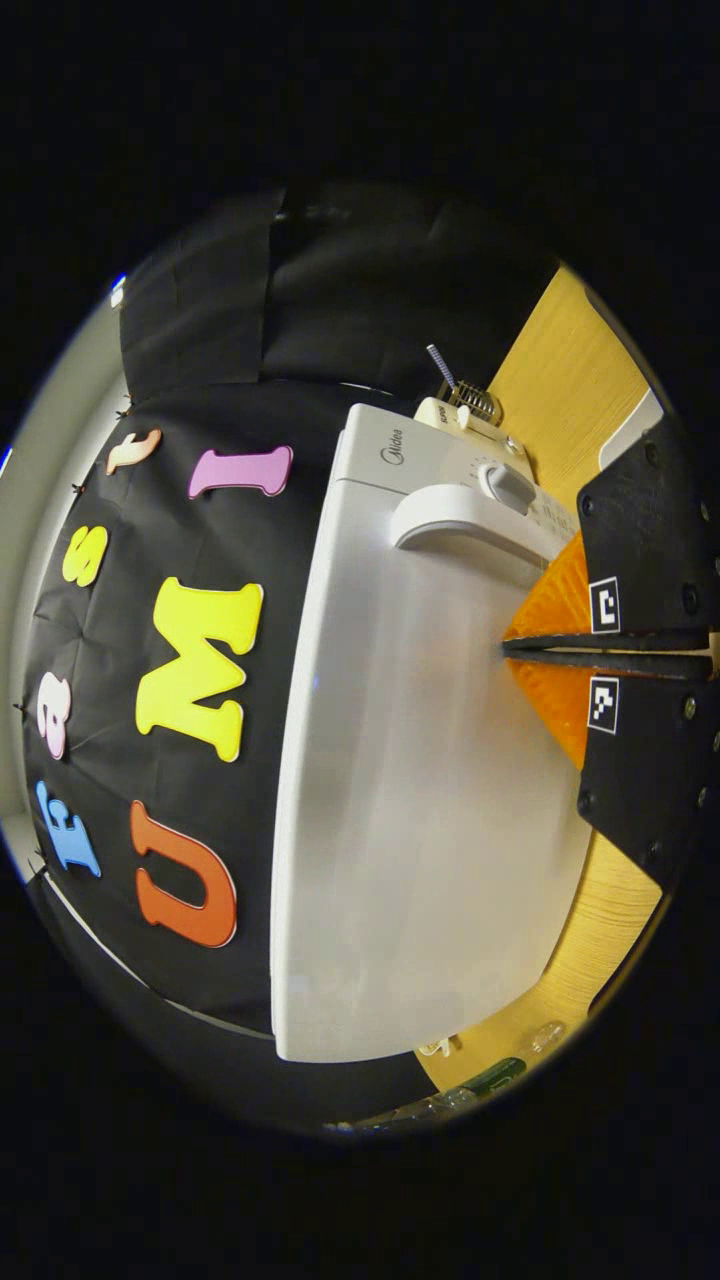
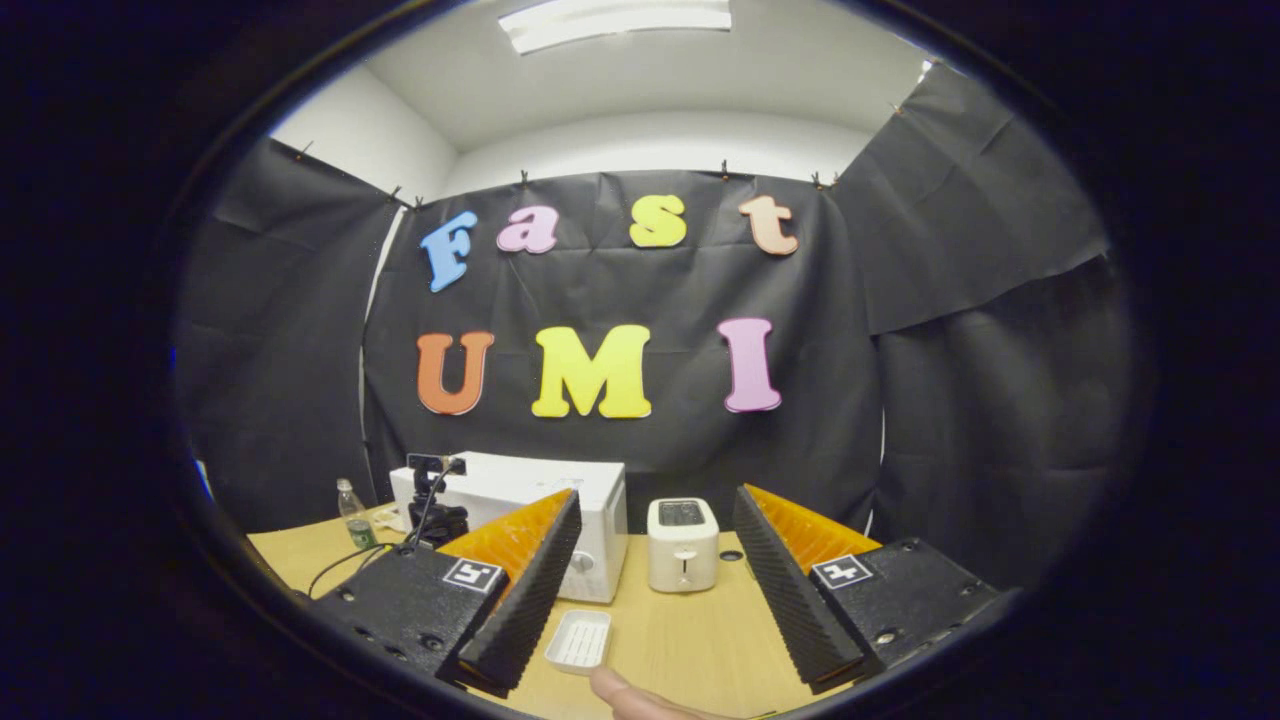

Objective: Open the microwave oven with the left hand, put the food in, and close the microwave oven.

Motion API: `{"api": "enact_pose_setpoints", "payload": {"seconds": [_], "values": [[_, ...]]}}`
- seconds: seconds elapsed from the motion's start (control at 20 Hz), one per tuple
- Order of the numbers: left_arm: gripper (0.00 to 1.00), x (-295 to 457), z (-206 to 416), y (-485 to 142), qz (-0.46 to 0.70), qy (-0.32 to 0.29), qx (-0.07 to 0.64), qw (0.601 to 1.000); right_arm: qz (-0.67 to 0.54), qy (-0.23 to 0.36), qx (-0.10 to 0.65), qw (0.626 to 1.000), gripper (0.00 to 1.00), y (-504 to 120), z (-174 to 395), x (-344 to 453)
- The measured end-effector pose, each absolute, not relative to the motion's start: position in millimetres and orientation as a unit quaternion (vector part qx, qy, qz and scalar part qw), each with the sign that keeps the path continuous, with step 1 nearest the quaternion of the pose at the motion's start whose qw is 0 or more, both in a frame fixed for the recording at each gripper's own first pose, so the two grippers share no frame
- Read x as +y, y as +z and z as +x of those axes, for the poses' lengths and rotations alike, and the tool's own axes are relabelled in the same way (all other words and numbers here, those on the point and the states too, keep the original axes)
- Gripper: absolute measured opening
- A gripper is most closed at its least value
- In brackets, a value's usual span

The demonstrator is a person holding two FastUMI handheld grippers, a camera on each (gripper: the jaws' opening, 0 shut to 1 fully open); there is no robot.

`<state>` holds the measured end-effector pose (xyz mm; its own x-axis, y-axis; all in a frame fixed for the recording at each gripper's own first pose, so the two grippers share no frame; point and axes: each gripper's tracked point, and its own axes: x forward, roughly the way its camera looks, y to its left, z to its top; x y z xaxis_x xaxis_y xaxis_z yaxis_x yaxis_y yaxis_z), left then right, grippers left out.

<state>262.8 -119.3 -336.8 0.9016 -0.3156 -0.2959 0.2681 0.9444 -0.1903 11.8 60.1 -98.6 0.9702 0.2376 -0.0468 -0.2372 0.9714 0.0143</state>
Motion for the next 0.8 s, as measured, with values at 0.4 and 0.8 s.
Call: {"api": "enact_pose_setpoints", "payload": {"seconds": [0.4,0.8], "values": [[0.01,-115.4,234.8,-318.2,-0.045,-0.141,0.160,0.976,-0.012,0.082,0.026,0.996,0.98,-88.9,-19.0,44.0],[0.64,-93.6,148.1,-211.0,-0.058,-0.134,0.123,0.982,-0.008,0.049,0.017,0.999,0.97,-77.0,-66.2,29.2]]}}
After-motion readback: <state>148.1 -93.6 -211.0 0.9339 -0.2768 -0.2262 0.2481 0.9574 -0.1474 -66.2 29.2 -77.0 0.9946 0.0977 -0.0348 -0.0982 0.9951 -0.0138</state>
